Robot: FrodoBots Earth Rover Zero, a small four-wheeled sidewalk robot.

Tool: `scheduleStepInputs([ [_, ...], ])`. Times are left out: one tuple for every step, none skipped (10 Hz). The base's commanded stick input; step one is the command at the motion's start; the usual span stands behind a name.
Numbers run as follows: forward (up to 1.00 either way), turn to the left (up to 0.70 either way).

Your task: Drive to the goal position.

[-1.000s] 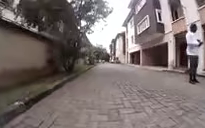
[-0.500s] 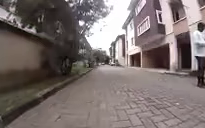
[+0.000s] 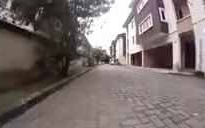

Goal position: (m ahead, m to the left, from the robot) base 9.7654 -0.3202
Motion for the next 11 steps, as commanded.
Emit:
scheduleStepInputs([
  [0.7, 0.0],
  [0.7, 0.0],
  [0.7, 0.0],
  [0.7, 0.0],
  [0.7, 0.0],
  [0.7, 0.0],
  [0.7, 0.0],
  [0.7, 0.0],
  [0.7, 0.0],
  [0.7, 0.0],
  [0.7, 0.0],
])
